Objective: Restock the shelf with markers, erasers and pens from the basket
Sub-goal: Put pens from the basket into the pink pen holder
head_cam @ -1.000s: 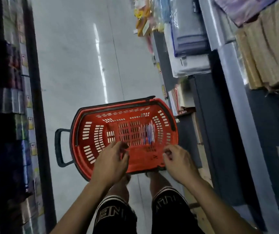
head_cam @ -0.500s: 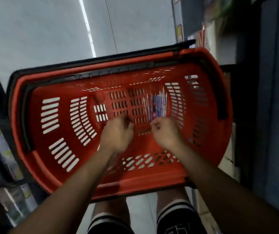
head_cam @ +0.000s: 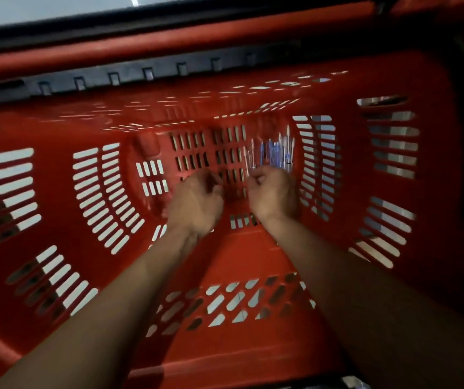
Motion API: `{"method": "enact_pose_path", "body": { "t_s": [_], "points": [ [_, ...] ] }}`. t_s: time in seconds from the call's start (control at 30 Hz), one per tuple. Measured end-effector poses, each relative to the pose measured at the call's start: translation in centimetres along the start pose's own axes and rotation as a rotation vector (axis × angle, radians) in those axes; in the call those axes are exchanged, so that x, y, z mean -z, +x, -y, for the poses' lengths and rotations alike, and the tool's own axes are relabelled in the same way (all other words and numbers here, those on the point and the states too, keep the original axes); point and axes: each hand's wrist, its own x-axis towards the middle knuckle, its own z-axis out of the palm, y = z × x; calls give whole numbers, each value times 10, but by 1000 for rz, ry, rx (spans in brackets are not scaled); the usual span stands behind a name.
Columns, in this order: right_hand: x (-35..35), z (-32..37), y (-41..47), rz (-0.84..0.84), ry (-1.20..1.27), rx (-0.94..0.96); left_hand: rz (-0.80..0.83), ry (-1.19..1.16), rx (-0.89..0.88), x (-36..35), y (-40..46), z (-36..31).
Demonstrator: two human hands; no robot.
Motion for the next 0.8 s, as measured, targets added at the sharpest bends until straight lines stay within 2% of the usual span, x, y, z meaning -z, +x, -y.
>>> {"method": "enact_pose_path", "body": {
  "t_s": [0.33, 0.47, 0.6, 0.7, 0.8],
  "points": [
    [-17, 1, 9, -76, -364, 42, -46, -53, 3, -15, 14, 10],
    [-20, 8, 12, -79, -424, 9, -46, -72, -23, -18, 17, 10],
    [-22, 11, 8, -13, -263, 29, -50, -89, 12, -19, 20, 11],
    [-21, 11, 2, 145, -31, 90, -74, -258, 73, -19, 24, 7],
    [-18, 14, -5, 219, 62, 185, -15, -425, 104, -16, 25, 5]
  ]
}}
